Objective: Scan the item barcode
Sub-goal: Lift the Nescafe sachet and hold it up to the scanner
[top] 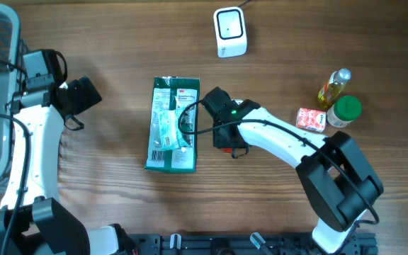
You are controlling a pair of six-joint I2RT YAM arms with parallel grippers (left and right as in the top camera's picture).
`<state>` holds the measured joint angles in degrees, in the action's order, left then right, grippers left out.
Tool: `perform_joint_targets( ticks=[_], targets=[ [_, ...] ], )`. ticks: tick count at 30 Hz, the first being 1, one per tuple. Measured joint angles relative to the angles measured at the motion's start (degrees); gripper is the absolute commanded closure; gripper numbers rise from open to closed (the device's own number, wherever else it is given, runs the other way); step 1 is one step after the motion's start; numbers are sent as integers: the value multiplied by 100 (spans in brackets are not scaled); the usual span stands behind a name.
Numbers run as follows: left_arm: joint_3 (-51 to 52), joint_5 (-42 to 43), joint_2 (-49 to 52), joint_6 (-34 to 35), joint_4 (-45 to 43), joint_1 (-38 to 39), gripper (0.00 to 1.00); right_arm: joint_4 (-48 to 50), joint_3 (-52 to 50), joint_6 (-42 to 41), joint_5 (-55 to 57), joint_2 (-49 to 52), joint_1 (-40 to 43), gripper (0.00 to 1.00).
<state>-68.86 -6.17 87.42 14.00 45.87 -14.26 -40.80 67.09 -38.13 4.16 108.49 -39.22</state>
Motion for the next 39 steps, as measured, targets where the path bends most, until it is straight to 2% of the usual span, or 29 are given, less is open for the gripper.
perform_joint_targets(
  ticks=[2, 4, 8, 11, 13, 17, 21, 25, 30, 35, 39],
  targets=[
    [0, 0, 0, 0, 0, 0, 0, 22, 0, -20, -7, 37, 0, 88],
    [0, 0, 0, 0, 2, 0, 0, 70, 0, -26, -22, 39, 0, 95],
    [0, 0, 0, 0, 0, 0, 0, 74, 46, 236, -413, 35, 160, 96],
    [0, 0, 0, 0, 0, 0, 0, 131, 146, 1001, -1515, -131, 476, 96],
    [0, 0, 0, 0, 0, 0, 0, 212, 199, 1821, -2756, -422, 688, 96],
    [0, 0, 0, 0, 0, 0, 0, 444, 271, 2931, -4627, -651, 748, 96],
    [0, 0, 0, 0, 0, 0, 0, 1086, 260, 3370, -6022, -651, 723, 96],
    [0, 2, 0, 0, -2, 0, 0, 1982, 245, 3322, -7488, -651, 730, 96],
    [0, 0, 0, 0, 0, 0, 0, 2828, 243, 2570, -8926, -654, 925, 96],
    [0, 2, 0, 0, 0, 0, 0, 2973, 238, 1867, -9333, -960, 1158, 95],
    [0, 2, 0, 0, 0, 0, 0, 2975, 236, 1576, -9350, -2096, 1574, 96]
  ],
)
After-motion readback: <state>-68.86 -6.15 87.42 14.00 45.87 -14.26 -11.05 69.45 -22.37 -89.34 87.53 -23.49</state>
